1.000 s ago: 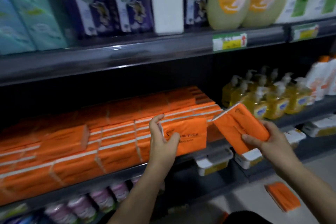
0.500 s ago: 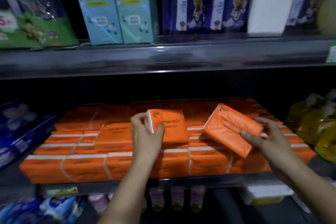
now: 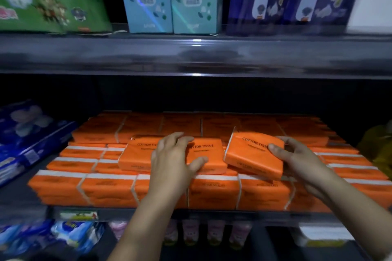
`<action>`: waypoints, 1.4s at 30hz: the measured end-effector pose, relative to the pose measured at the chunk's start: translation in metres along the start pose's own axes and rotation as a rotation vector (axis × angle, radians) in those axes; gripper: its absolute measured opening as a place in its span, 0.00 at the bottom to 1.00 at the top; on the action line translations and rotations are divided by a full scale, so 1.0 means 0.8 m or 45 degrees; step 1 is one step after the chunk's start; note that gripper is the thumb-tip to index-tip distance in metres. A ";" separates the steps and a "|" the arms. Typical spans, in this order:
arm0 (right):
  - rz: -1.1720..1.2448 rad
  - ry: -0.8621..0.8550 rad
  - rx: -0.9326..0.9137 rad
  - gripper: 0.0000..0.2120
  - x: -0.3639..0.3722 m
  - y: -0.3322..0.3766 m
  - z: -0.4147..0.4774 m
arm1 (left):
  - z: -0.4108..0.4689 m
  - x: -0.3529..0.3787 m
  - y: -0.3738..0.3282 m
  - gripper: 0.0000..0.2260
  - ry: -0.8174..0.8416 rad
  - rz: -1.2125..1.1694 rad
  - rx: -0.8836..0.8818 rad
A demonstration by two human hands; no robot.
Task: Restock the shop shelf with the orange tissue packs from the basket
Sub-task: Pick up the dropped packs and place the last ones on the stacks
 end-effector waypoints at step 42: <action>-0.627 -0.200 -0.204 0.42 -0.031 -0.009 -0.026 | 0.001 -0.007 -0.049 0.23 -0.102 -0.005 0.345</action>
Point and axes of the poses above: each hand's wrist, its own z-axis towards the middle knuckle, its own x-axis out of the palm, y = z × x, the point moved 5 cm from there along z, towards the middle knuckle, and after that the axes turned 5 degrees about -y, right-handed, at the moved point
